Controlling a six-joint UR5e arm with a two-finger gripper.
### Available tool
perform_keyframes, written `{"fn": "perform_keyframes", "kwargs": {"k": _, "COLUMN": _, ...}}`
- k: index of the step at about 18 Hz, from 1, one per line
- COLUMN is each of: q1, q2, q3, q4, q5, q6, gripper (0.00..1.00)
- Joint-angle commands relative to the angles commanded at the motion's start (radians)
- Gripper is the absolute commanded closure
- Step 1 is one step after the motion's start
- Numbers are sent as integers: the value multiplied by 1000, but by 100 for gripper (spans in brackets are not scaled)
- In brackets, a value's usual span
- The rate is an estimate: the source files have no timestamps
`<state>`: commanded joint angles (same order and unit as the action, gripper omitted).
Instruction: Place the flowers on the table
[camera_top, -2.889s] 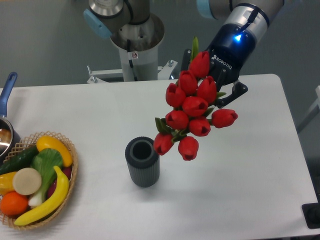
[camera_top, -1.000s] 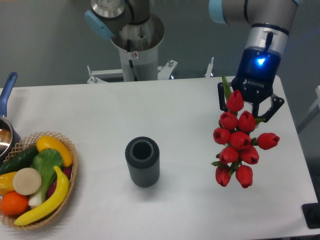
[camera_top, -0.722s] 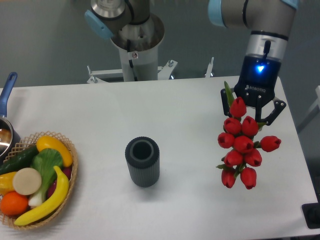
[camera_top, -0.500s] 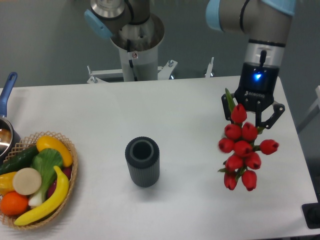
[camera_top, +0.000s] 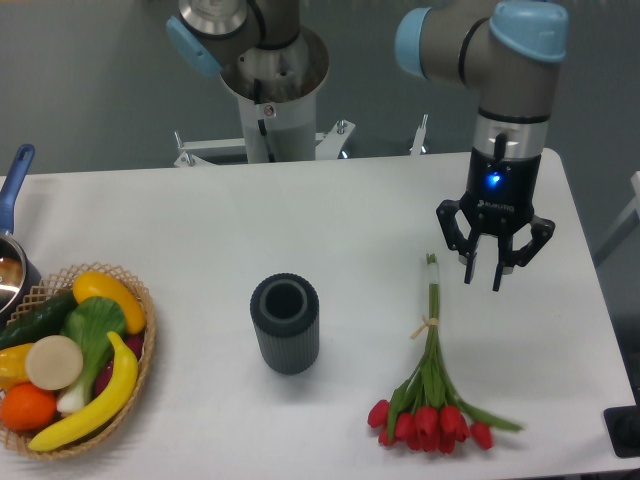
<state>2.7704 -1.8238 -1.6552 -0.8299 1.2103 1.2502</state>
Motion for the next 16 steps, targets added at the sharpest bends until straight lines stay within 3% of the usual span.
{"fn": "perform_keyframes", "kwargs": {"k": 1, "q1": 2, "q2": -8, "q3": 6, "q4": 2, "q5": 0, "q6": 2, "gripper": 48}}
{"fn": "perform_keyframes", "kwargs": {"k": 2, "q1": 2, "q2": -12, "q3": 12, "q4": 3, "q5": 0, "q6": 5, "gripper": 31}}
{"fn": "perform_keyframes", "kwargs": {"k": 3, "q1": 2, "q2": -26, "q3": 18, "q4": 8, "q5": 3, "q6": 26, "gripper": 1}}
{"fn": "perform_keyframes", "kwargs": {"k": 9, "q1": 9, "q2": -28, "q3": 21, "q4": 8, "q5": 32, "q6": 68, "gripper": 0}}
{"fn": "perform_keyframes", "kwargs": {"k": 14, "q1": 18, "q2": -12, "q3": 29, "q4": -8, "q5": 329, "q6": 72, "gripper": 0}}
{"fn": "perform_keyframes", "kwargs": {"k": 16, "q1": 21, "q2": -9, "q3": 28, "q4": -11, "q5": 356, "q6": 74, "gripper": 0}}
